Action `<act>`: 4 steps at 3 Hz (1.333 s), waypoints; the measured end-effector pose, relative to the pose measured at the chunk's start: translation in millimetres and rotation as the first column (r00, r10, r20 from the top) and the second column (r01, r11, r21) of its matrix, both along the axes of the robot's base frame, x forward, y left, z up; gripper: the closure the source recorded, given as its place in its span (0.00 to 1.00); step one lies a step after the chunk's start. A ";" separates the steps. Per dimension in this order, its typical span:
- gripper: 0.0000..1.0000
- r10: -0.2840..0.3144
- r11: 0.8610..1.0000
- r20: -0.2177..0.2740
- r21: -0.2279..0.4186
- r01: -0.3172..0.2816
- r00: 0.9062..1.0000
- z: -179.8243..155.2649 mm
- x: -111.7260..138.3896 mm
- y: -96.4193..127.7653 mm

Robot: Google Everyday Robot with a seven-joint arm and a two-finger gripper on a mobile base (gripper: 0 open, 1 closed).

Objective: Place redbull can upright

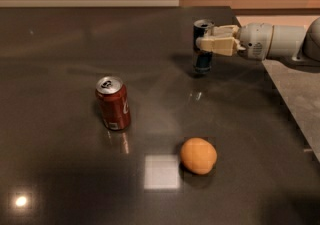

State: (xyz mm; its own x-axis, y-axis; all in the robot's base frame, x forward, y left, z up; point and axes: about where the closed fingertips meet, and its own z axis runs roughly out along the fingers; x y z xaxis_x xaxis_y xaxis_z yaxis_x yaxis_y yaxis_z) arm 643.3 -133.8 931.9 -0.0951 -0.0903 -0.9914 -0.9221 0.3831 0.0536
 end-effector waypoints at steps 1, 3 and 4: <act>1.00 0.008 1.000 0.021 0.012 -0.008 1.000 -4.0 2.1 -2.1; 1.00 0.031 0.999 0.037 0.023 -0.032 0.999 -11.5 5.6 -1.9; 0.83 0.032 0.999 0.045 0.030 -0.034 0.998 -15.9 6.4 -4.0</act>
Offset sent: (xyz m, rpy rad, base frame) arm 0.0079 -0.0094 -0.0122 0.0274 -0.0340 0.0129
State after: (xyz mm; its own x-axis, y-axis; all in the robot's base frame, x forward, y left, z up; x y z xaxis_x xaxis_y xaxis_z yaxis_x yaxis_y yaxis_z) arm 649.6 -137.8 916.0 -0.0480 -0.0625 -0.9969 -0.9359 0.3514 0.0231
